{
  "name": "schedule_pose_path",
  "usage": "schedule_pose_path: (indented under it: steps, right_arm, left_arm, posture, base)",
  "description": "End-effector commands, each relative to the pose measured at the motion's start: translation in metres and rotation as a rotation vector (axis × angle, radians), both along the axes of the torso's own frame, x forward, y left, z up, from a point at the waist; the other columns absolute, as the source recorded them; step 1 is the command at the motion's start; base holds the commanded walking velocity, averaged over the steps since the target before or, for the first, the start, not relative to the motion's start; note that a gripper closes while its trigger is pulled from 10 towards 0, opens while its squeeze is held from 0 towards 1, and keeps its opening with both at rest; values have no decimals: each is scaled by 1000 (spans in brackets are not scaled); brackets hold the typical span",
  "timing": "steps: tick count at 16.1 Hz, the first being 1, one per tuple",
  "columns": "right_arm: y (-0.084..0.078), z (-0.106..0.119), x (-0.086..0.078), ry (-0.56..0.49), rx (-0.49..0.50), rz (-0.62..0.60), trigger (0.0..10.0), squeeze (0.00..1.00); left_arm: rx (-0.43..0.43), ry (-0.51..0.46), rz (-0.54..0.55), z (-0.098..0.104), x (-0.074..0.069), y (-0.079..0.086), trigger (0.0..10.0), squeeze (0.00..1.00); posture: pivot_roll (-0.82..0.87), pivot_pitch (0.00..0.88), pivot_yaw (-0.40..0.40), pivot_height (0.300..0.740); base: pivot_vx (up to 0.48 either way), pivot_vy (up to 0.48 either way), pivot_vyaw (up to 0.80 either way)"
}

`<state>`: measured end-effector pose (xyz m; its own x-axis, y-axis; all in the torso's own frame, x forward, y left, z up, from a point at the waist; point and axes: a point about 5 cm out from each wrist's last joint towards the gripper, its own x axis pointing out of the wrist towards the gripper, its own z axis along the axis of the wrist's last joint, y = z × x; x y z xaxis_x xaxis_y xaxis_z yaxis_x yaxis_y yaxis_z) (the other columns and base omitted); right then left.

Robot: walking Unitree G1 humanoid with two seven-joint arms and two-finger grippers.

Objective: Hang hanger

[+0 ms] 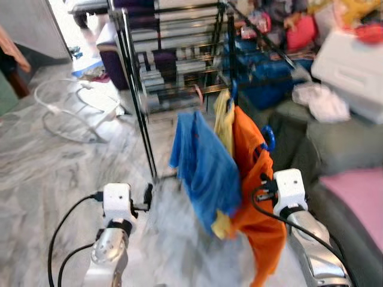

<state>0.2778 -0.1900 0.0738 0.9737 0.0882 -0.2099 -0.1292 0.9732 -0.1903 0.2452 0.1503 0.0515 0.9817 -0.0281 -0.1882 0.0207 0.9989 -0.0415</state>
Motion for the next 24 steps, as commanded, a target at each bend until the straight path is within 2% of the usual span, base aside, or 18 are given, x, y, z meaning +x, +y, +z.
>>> schedule_pose_path:
  steps: [1,8,11,13,18,24]
  right_arm:
    - [0,7,2,-29,-1,-8,10000,0]
    - [2,0,3,3,-16,-11,10000,0]
    - [11,2,5,-10,-20,44,10000,0]
    - [19,5,5,-26,-28,99,10000,0]
    - [27,9,9,-48,-26,137,10000,0]
    - [39,15,8,-79,-30,216,10000,0]
  left_arm:
    - [4,6,3,-1,-1,-1,10000,0]
    - [13,13,10,-2,0,0,10000,0]
    - [16,2,14,-1,1,1,10000,0]
    - [25,-3,36,0,2,4,10000,0]
    - [43,-6,70,1,5,12,10000,0]
    - [36,-18,50,3,7,7,10000,0]
  posture:
    - [-153,0,88,740]
    - [-149,0,89,740]
    - [-149,0,88,740]
    - [-147,0,87,740]
    - [-142,0,86,740]
    - [-144,0,86,740]
  base:
    - [-412,0,0]
    - [-412,0,0]
    - [-133,0,0]
    - [0,0,800]
    - [0,0,800]
    - [0,0,800]
